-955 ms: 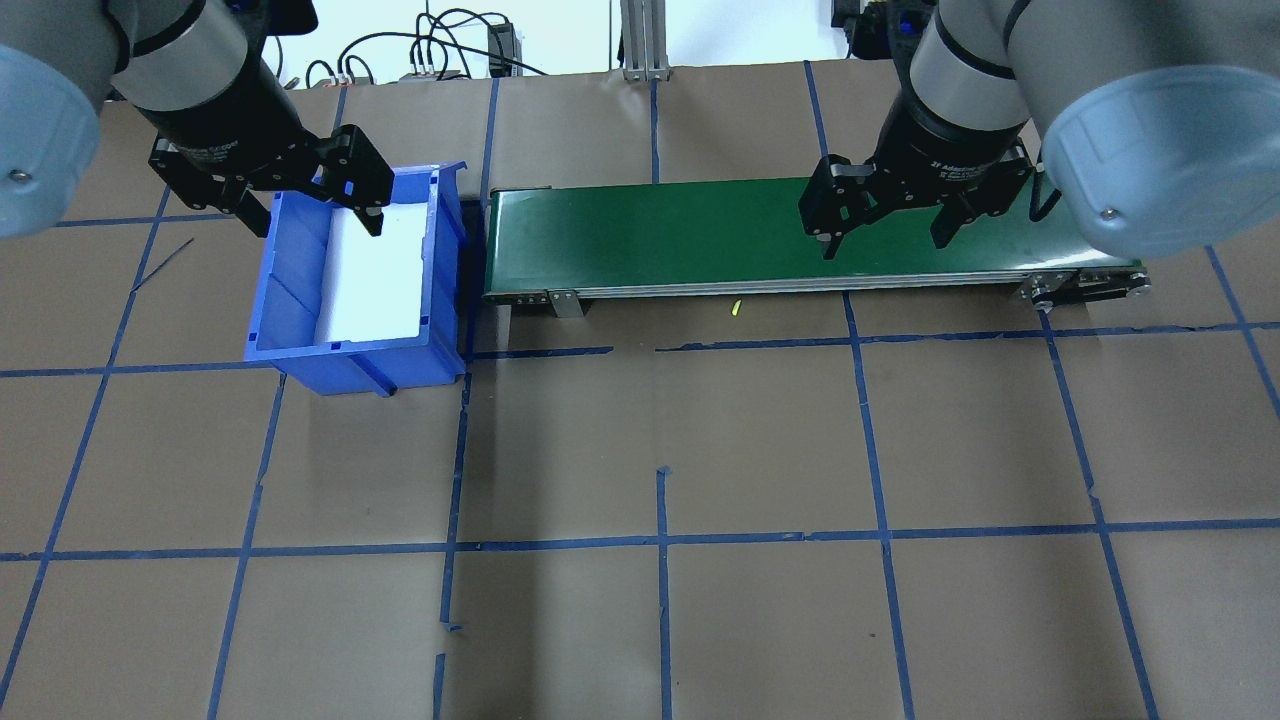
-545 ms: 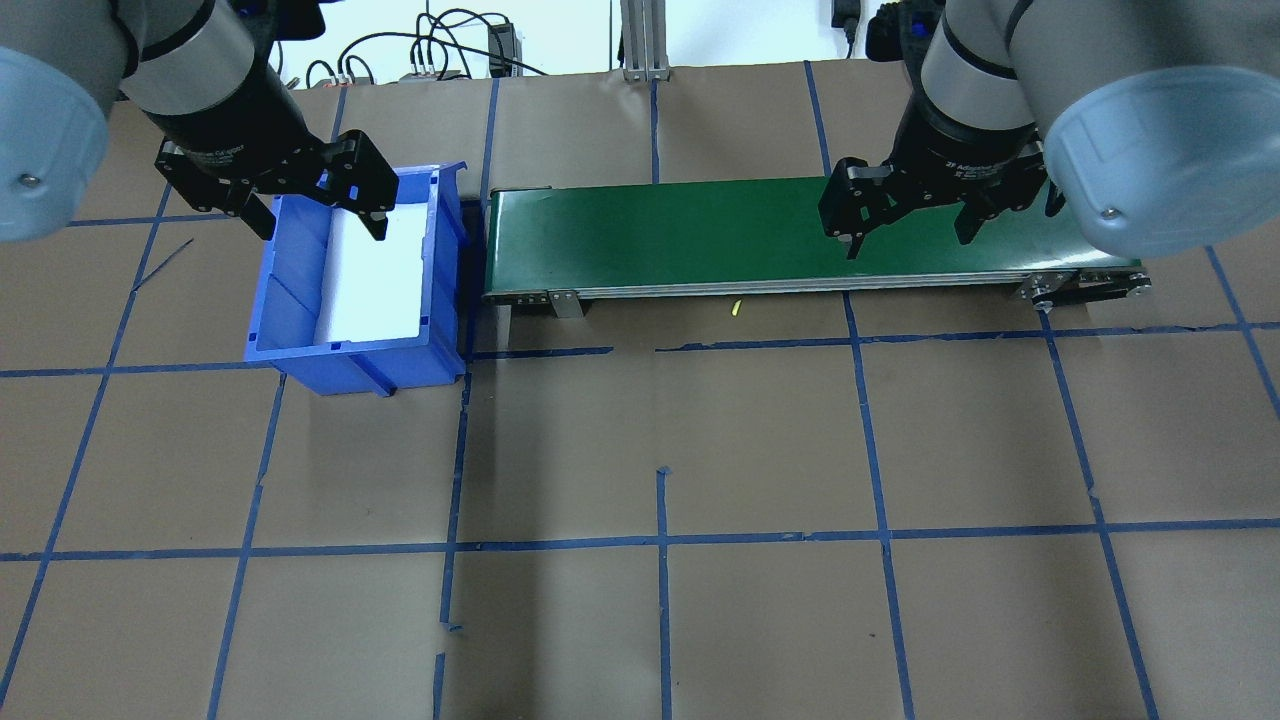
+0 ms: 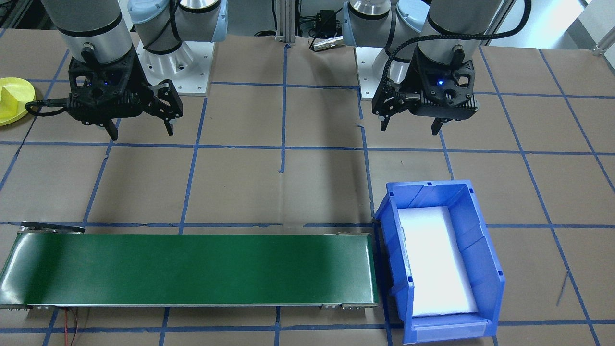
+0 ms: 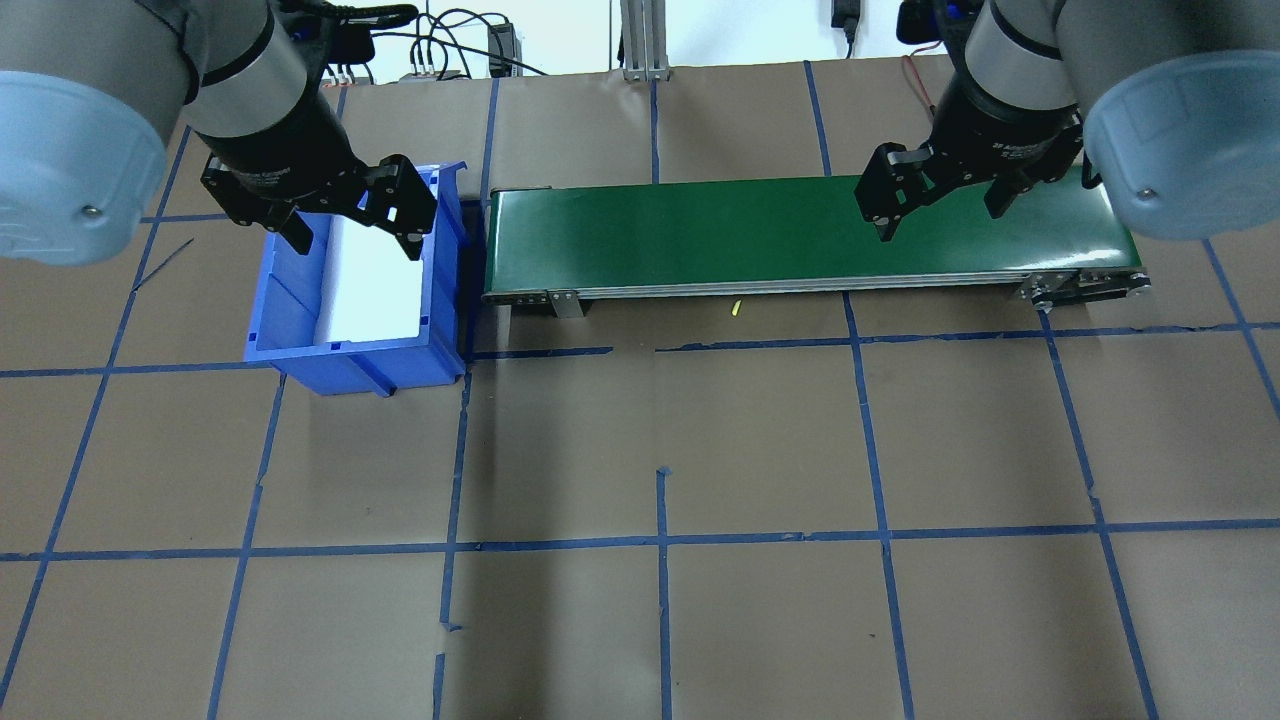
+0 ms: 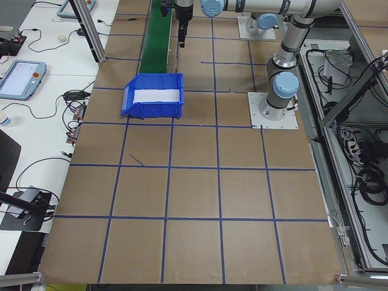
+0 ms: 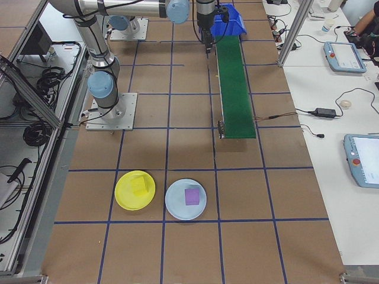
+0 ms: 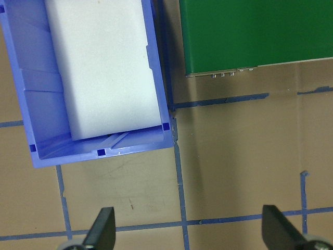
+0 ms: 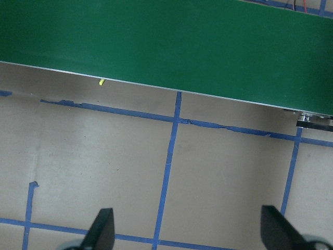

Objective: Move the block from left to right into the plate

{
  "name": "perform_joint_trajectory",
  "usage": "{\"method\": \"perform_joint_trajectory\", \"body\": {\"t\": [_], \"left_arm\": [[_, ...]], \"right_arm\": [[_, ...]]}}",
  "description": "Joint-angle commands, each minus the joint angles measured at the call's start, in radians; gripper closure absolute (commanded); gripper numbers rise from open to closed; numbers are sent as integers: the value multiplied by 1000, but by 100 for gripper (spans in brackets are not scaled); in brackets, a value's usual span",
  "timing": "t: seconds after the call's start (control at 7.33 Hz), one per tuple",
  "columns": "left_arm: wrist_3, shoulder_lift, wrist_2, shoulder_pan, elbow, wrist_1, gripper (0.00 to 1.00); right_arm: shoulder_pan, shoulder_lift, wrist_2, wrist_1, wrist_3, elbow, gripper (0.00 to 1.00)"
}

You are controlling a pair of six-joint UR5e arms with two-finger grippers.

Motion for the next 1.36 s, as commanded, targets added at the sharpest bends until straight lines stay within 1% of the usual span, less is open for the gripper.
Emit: {"method": "perform_joint_trajectory", "body": {"t": [0.0,0.27,0.55,0.68,1.23], "left_arm": [[1,0,-1,3,-1,1,0],[-1,0,-1,9,-1,1,0],[-4,0,-8,9,-3,1,0],[0,2,-22,10,-3,1,0],[-1,4,-24,22,-18,18,0]], "right_arm": [[0,-3,8,1,4,3,0],[2,-1,47,5,2,10,0],[2,-1,48,4,-4,12,0],[0,-1,48,5,-10,12,0],[-4,-1,51,5,-12,13,0]]}}
